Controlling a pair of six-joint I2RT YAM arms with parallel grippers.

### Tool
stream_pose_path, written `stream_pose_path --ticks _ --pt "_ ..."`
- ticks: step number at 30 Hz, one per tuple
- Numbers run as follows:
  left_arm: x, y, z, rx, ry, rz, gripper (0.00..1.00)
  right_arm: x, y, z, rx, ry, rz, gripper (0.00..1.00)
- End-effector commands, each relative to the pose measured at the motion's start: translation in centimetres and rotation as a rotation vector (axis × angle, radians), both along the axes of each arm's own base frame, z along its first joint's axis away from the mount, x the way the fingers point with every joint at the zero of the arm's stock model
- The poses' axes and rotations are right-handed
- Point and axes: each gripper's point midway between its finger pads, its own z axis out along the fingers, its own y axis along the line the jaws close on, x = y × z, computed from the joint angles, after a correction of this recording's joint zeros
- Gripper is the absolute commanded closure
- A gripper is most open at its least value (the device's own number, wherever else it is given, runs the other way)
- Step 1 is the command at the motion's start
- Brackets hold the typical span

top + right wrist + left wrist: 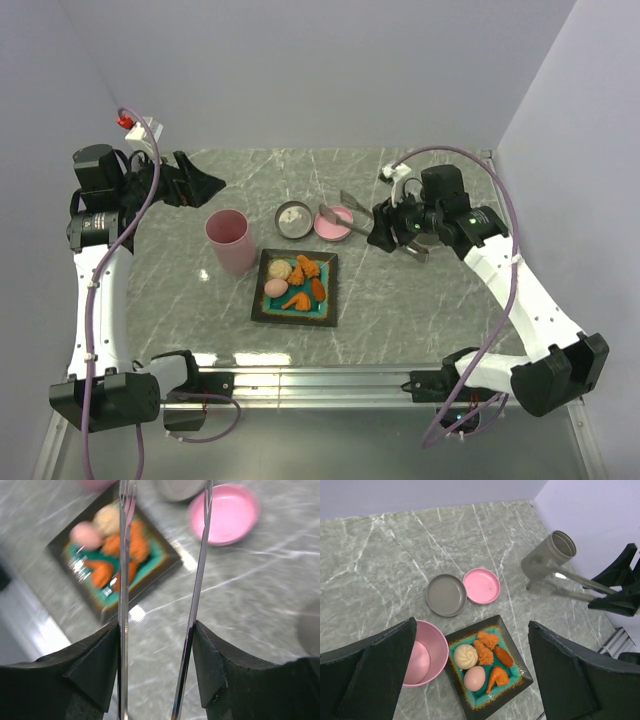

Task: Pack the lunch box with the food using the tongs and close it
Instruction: Pick up the food using the clamp

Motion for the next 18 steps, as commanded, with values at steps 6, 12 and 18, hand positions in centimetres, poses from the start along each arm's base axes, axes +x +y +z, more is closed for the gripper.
stream_pose_path --ticks 6,12,18 --pt "-1.2 -1.1 1.3 -0.013 -0.056 -0.089 0.01 -5.9 2.4 0.5 0.038 0.045 0.423 0.36" --pt "-1.7 -2.0 0.9 -0.056 -0.015 -0.162 0.01 -6.9 5.0 0.0 -0.032 -0.044 0.543 0.36" --pt "-2.1 -2.4 1.2 -0.067 -0.017 -0.189 0.01 -7.0 7.6 -1.7 -0.18 -0.15 0.639 0.36"
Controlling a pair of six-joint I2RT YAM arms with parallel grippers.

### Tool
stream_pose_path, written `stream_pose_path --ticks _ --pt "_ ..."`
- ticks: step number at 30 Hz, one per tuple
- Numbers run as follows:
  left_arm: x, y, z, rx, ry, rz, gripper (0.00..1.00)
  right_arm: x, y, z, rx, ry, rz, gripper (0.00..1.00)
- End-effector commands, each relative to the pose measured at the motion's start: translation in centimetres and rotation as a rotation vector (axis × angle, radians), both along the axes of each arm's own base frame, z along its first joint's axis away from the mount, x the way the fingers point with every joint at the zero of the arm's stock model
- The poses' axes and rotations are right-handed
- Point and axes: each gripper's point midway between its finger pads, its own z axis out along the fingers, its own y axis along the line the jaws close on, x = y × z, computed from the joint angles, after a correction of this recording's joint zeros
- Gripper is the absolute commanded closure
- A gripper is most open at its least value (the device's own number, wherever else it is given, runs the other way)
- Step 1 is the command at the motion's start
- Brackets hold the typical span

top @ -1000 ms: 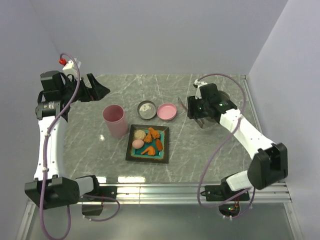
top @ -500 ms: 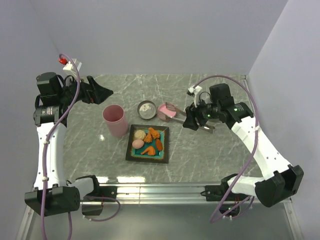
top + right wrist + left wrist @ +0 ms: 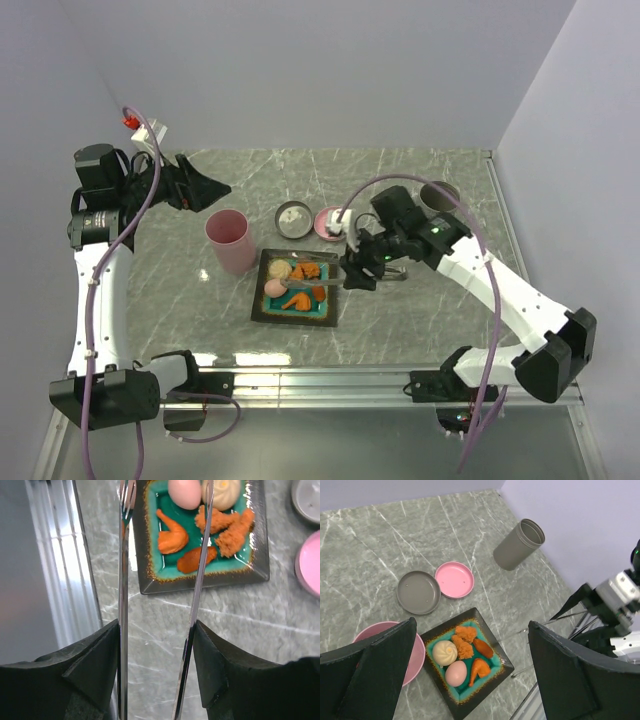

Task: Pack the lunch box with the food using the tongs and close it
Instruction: Pick up the food using the clamp

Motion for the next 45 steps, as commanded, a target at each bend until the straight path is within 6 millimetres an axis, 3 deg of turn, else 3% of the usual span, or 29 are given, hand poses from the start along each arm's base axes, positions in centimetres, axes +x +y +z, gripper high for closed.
stream_pose_path --ticks 1,8,18,24,30,41,45 --pt "-0.7 -0.6 1.0 -0.013 -0.032 -0.053 0.0 1.7 2.1 0.6 -0.04 -0.171 0.069 0.37" --pt "-1.0 -0.6 1.1 -0.008 -0.046 -0.051 0.01 2.2 4.9 -1.9 -0.14 -0.284 0.181 0.4" --pt "-1.5 -0.8 0.1 -0.012 -0.031 -0.064 0.01 3.6 7.0 -4.7 -0.203 -0.307 0.216 0.42" --pt "-1.5 -0.7 0.2 -0.011 -0.036 -0.063 0.01 4.1 7.5 -6.1 -0.239 -0.311 0.228 0.43" --pt "-1.5 -0.8 0.3 -0.013 -0.037 -0.064 0.01 3.2 7.8 -6.8 -0.247 -0.296 0.262 0.44" --pt "-1.3 -0.7 0.3 -0.014 -0.035 -0.058 0.01 3.2 8.2 -8.3 -0.279 -0.261 0.281 0.46" --pt "-1.3 -0.6 0.4 -0.009 -0.037 -0.053 0.01 3.5 8.5 -8.8 -0.285 -0.253 0.278 0.51"
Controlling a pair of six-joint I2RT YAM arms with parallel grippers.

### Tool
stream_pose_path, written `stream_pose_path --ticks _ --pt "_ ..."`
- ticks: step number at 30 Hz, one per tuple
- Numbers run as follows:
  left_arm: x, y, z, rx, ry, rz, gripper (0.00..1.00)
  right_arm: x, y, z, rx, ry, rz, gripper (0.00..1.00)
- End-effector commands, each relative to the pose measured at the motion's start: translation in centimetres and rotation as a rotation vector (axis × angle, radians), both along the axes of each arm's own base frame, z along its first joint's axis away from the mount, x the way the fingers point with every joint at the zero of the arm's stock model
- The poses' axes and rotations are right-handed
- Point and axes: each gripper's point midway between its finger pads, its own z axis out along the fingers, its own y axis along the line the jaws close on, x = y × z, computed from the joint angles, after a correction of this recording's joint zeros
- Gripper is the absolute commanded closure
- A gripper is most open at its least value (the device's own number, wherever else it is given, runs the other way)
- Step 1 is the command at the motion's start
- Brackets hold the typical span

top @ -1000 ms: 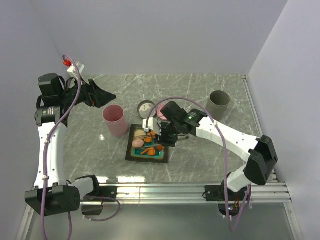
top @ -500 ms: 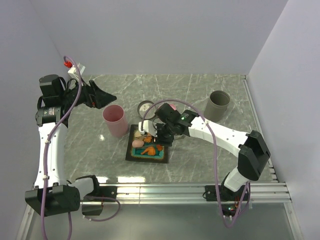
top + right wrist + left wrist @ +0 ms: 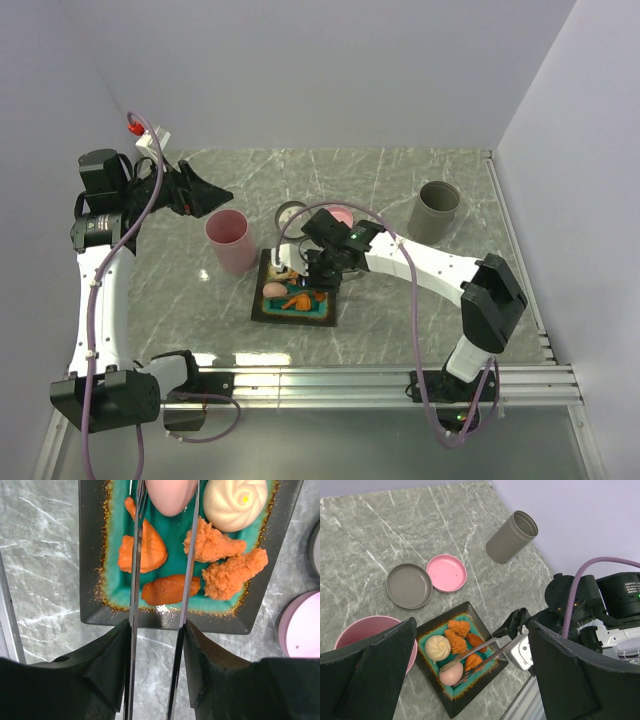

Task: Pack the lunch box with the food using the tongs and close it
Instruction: Pick up the food using the clamp, then place the food into the lunch box

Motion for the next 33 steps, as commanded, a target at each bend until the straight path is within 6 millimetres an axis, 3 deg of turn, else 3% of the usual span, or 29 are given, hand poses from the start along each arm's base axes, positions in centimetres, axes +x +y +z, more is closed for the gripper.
stream_pose_path --ticks 1,6,10,16,20,23,27,33 --pt "-0.5 -0.1 1.5 0.01 -0.065 -0.011 0.01 0.8 1.6 1.7 0.05 -0.032 0.008 0.52" --pt "-0.2 0.2 1.3 0.022 -0.052 0.013 0.0 0.3 1.4 2.3 0.061 -0.012 0.001 0.58" --pt "-0.5 0.1 2.5 0.002 -0.072 0.023 0.01 -0.4 1.3 3.7 0.09 0.011 -0.012 0.61" --pt "-0.1 0.4 3.8 0.009 -0.112 0.06 0.01 -1.3 1.3 7.4 0.19 0.054 -0.044 0.64" --pt "0.1 0.4 3.9 -0.003 -0.094 0.058 0.01 -0.7 1.2 10.5 0.271 0.06 -0.076 0.64" --pt "0.4 0.6 4.2 -0.006 -0.097 0.076 0.0 0.1 1.9 13.5 0.355 0.068 -0.097 0.65" --pt "0.2 0.4 4.9 -0.017 -0.122 0.067 0.01 2.9 3.1 18.1 0.481 0.06 -0.166 0.65" --pt "0.5 0.4 5.4 -0.022 -0.125 0.059 0.01 6.3 6.1 20.4 0.551 0.043 -0.226 0.65"
